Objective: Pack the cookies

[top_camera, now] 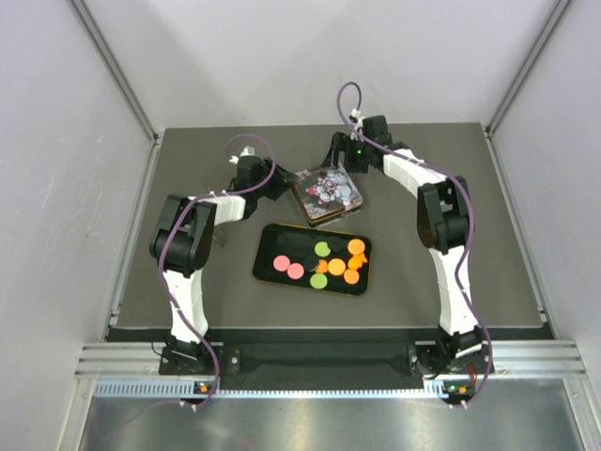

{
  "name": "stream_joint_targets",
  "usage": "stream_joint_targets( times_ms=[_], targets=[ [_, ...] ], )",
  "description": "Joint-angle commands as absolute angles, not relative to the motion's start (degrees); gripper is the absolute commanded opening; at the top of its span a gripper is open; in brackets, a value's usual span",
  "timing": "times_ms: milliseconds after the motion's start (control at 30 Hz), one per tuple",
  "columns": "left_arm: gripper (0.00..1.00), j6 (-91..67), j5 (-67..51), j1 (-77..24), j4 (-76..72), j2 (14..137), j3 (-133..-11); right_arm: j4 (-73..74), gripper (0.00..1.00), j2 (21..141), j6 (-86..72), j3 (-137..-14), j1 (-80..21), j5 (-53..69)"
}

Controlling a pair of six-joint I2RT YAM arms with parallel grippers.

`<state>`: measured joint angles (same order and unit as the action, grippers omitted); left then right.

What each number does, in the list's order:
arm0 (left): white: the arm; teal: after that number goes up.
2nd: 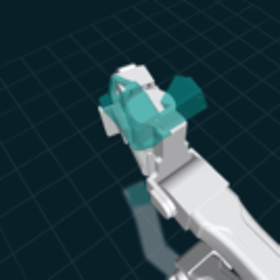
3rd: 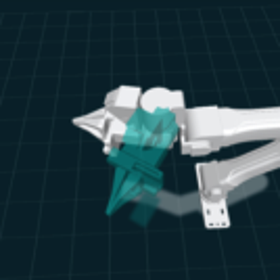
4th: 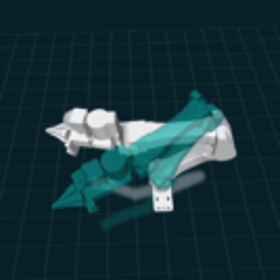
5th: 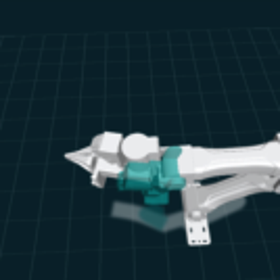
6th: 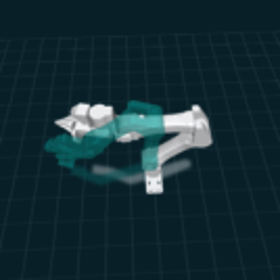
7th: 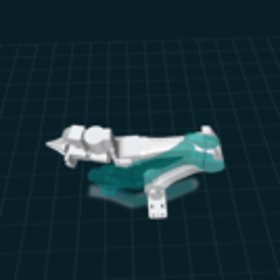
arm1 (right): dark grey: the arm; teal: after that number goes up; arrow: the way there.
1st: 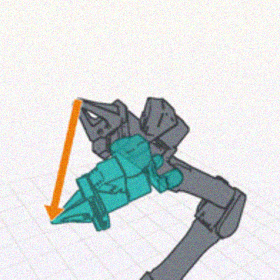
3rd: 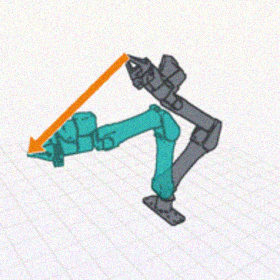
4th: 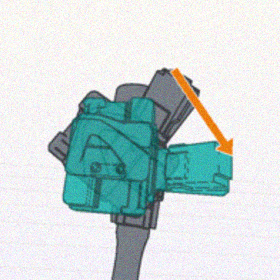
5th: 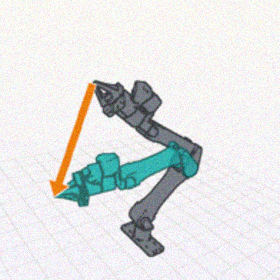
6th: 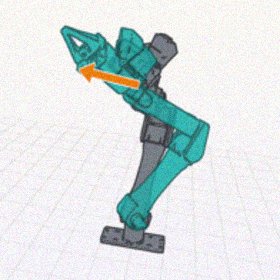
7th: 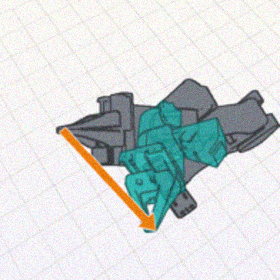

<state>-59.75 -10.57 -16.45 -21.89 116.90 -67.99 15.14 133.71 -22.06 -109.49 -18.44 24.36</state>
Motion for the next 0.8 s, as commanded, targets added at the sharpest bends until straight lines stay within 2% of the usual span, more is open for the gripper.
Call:
stream_joint_targets(
  times_ms=[0,100,300,500,767],
  targets=[
    [0.49,-59.06,-7.03,-16.26,-18.28,118.65,-68.2,14.85,0.87,133.94,-20.83,-108.9,-20.3,24.52],
    [0.47,-59.06,-6.42,-16.35,-17.05,119.09,-68.38,14.85,0.87,133.94,-20.66,-108.2,-20.74,23.91],
    [0.37,-58.54,-5.01,-16.7,-14.07,120.14,-68.99,15.2,0.87,134.03,-20.39,-107.58,-21.71,23.38],
    [0.34,-58.45,-4.4,-17.4,-12.22,121.9,-69.61,16.7,0.87,135.26,-19.95,-108.81,-22.32,23.2],
    [0.2,-59.33,-3.78,-18.1,-11.25,123.75,-69.52,18.28,0.87,135.09,-18.98,-109.25,-23.03,21.97]
  ],
)
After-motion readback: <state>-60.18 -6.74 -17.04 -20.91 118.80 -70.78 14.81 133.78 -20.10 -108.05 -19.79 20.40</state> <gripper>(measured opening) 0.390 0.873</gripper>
